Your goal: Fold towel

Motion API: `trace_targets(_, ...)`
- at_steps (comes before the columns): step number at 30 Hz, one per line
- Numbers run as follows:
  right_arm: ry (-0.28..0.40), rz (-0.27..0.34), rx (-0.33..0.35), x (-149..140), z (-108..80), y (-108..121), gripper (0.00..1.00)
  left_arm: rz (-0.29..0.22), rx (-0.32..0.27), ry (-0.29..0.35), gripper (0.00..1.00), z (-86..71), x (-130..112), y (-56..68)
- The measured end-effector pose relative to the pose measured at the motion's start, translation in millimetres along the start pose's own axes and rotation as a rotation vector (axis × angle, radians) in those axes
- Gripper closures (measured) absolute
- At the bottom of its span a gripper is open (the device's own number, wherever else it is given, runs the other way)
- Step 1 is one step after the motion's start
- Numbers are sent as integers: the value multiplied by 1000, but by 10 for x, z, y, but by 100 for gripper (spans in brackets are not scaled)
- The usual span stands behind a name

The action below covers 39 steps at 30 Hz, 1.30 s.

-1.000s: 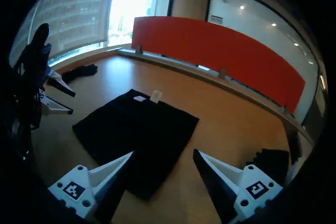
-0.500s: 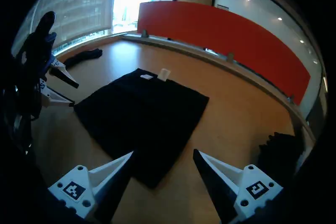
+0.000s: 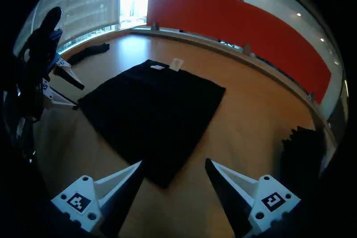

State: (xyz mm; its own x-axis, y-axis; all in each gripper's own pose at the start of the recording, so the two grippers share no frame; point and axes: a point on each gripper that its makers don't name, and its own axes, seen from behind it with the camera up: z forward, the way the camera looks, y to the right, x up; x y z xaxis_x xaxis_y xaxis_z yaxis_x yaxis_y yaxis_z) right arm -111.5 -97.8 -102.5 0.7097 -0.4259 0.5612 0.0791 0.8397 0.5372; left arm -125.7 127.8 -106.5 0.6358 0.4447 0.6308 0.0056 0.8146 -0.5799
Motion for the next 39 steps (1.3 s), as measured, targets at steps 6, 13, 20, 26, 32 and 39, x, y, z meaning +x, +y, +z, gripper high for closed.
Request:
trace_targets(6, -19, 1, 11, -101, 17, -34, 0, -7, -3, -24, 3, 30, -62, -1)
trace_targets(13, -41, 1, 20, -210, 37, -65, 1, -9, -8, -34, 3, 50, -81, 9)
trace_targets(20, -52, 1, 36, -266, 59, -102, 10, 5, 0, -44, 5, 57, -92, 10)
trace_targets(26, -56, 21, 56, -278, 84, -123, 28, -1, 5, -56, 20, 54, -93, 2)
trace_targets(32, -62, 25, 67, -297, 85, -133, 40, -10, 13, -64, 32, 47, -99, -3)
trace_targets(39, -67, 14, 73, -291, 91, -156, 46, -2, 14, -71, 42, 44, -99, 27)
